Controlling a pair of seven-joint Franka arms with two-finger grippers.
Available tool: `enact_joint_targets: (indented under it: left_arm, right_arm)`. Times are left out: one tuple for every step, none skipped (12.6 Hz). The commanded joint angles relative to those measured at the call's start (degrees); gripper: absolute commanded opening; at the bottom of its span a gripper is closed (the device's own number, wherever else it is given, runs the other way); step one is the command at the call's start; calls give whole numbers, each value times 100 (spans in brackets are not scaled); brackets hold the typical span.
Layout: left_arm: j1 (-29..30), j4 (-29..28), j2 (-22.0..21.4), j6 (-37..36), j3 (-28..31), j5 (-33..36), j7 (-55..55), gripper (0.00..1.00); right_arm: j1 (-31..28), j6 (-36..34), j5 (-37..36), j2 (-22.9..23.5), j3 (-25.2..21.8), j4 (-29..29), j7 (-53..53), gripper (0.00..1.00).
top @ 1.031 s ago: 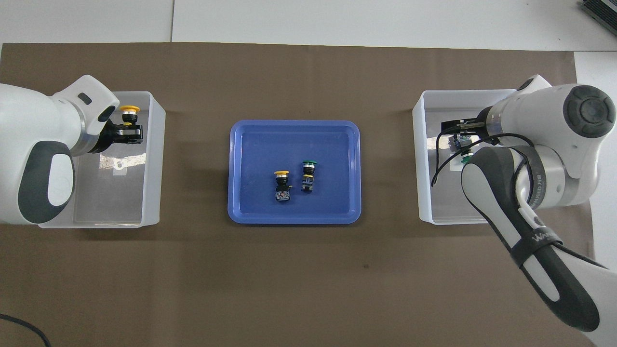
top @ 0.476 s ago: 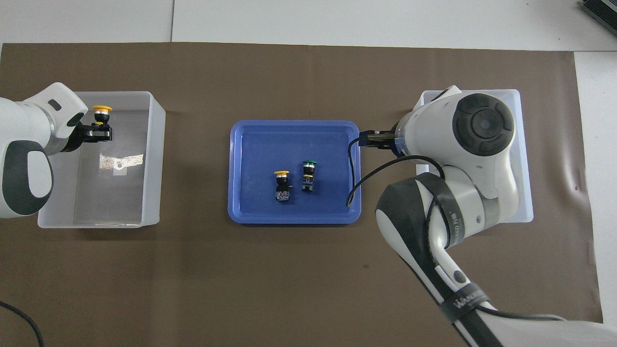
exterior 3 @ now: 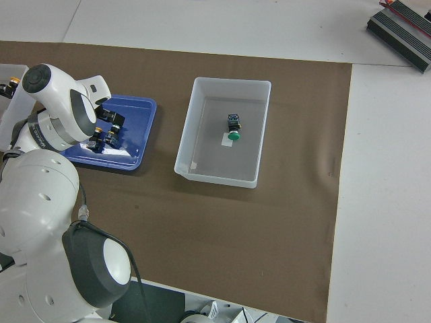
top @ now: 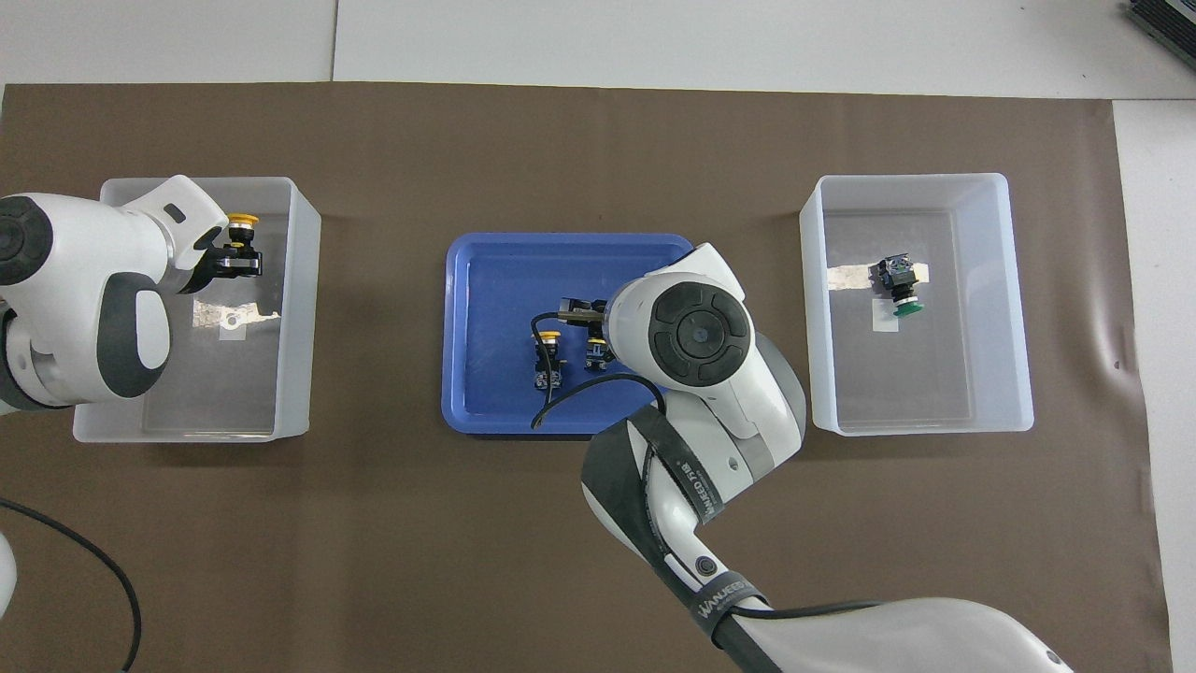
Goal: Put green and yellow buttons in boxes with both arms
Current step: 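Grasp another green button with the right gripper while the left gripper releases, then carry the green button with the right gripper while the left gripper grasps yellow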
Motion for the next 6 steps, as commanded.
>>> enact_joint_targets:
  left_arm:
    - [53,93,132,157,10,-2,82,0]
    - [62,101,185,201,10,7,99,0]
    - [88,101,203,210,10,7,91,8]
    - [54,101,211,254,18,-2,73,51]
    - [45,93,220,307,18,7,99,100]
    - [36,93,212,316,18,7,65,100]
  right_arm:
    - [120,336,-287,337,-21,60,307,100]
    - [129,355,-437,398,-21,34,316,100]
    - [120,372,-551,443,-21,34,317,100]
    - [120,399,-639,504,-21,25,317,100]
    - [120,503,-693,548,-21,-1,317,100]
    - [120,522,-693,566,-21,-1,317,100]
